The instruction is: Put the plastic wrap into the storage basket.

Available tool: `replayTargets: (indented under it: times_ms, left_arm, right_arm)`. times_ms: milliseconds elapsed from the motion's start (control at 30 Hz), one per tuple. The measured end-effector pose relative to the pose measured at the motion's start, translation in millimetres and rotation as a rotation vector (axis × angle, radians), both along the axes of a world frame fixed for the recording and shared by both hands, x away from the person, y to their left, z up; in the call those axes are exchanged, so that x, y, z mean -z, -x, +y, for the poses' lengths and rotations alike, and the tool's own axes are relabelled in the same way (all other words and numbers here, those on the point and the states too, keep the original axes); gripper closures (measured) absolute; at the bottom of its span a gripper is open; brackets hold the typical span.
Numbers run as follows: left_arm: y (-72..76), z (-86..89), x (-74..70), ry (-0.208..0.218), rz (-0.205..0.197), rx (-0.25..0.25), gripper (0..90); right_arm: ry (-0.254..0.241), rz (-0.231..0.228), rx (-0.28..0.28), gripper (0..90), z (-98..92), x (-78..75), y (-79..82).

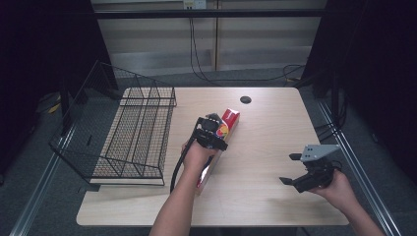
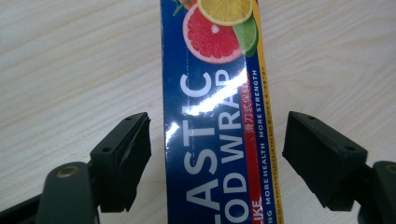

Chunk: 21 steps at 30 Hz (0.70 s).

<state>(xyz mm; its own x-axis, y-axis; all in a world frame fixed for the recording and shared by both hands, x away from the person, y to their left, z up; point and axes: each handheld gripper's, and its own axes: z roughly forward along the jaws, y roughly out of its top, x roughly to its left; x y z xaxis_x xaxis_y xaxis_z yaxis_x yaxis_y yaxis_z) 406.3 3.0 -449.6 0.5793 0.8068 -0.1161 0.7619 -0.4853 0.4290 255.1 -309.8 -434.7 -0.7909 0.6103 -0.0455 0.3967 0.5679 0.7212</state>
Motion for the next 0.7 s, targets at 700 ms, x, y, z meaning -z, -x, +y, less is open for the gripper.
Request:
replayTargets:
  times_ms: [700]
  left_arm:
    - [-9.5,-8.0,2.5,-0.061,0.081,0.004,41.2]
  right_arm:
    - [-0.024,0.005,0.002,11.4,-2.9,-1.2,-0.5]
